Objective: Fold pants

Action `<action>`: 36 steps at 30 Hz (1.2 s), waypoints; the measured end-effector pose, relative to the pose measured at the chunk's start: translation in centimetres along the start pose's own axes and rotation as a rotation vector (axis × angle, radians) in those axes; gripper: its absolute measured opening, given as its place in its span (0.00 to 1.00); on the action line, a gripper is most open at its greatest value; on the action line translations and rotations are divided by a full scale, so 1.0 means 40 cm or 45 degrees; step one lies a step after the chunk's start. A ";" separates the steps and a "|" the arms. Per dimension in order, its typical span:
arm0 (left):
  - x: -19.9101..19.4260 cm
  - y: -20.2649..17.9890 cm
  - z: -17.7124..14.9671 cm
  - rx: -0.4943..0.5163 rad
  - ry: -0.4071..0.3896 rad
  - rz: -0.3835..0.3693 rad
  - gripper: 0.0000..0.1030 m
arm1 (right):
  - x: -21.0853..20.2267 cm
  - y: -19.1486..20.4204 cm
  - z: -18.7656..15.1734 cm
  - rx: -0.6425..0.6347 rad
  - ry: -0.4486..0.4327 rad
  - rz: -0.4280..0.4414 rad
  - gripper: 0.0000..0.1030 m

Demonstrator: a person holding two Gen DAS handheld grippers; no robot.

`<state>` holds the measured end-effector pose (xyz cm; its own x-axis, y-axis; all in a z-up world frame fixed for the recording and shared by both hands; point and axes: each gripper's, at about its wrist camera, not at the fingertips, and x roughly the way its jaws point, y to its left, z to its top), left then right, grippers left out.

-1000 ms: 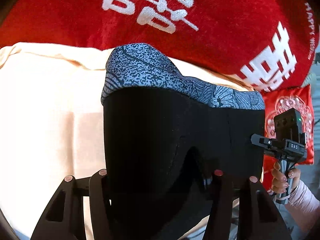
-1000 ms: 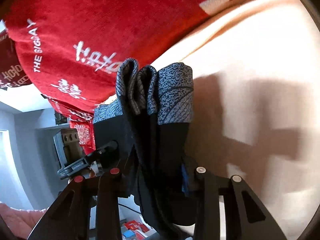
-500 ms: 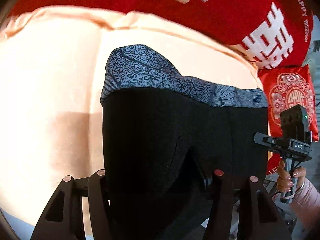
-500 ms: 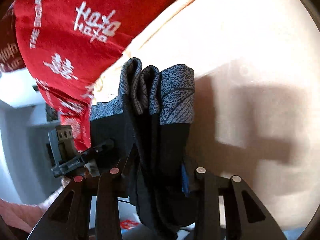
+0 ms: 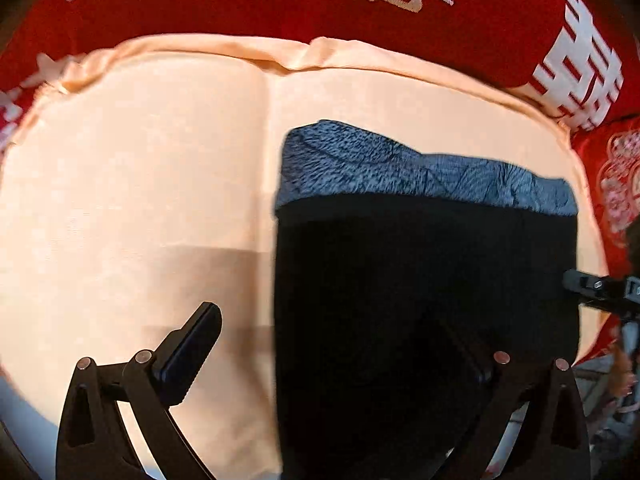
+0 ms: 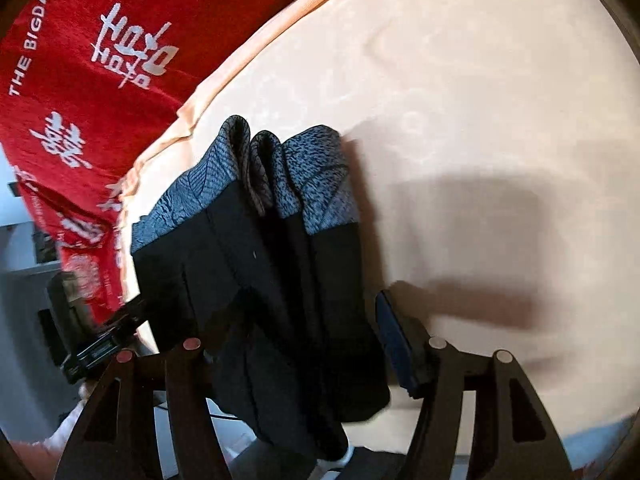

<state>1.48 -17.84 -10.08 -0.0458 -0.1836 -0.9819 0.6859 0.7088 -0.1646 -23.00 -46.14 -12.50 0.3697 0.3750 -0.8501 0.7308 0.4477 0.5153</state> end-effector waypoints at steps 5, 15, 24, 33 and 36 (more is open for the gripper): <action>-0.057 -0.031 -0.048 0.086 0.009 0.121 0.99 | -0.050 0.036 -0.047 -0.011 -0.036 -0.161 0.68; -0.103 -0.120 -0.123 0.128 0.074 0.167 0.99 | -0.112 0.108 -0.177 -0.042 -0.072 -0.374 0.84; -0.237 -0.175 -0.173 0.162 0.024 0.208 0.99 | -0.180 0.220 -0.271 -0.167 -0.190 -0.490 1.00; -0.341 -0.197 -0.204 0.154 -0.032 0.245 0.99 | -0.227 0.341 -0.359 -0.197 -0.202 -0.547 1.00; -0.369 -0.198 -0.214 0.145 -0.040 0.249 0.99 | -0.235 0.369 -0.375 -0.187 -0.199 -0.587 1.00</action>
<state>-9.49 -14.94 4.93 0.1177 -0.0726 -0.9904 0.7569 0.6521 0.0422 -24.30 -30.90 4.72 0.1172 -0.0099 -0.9931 0.7542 0.6514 0.0825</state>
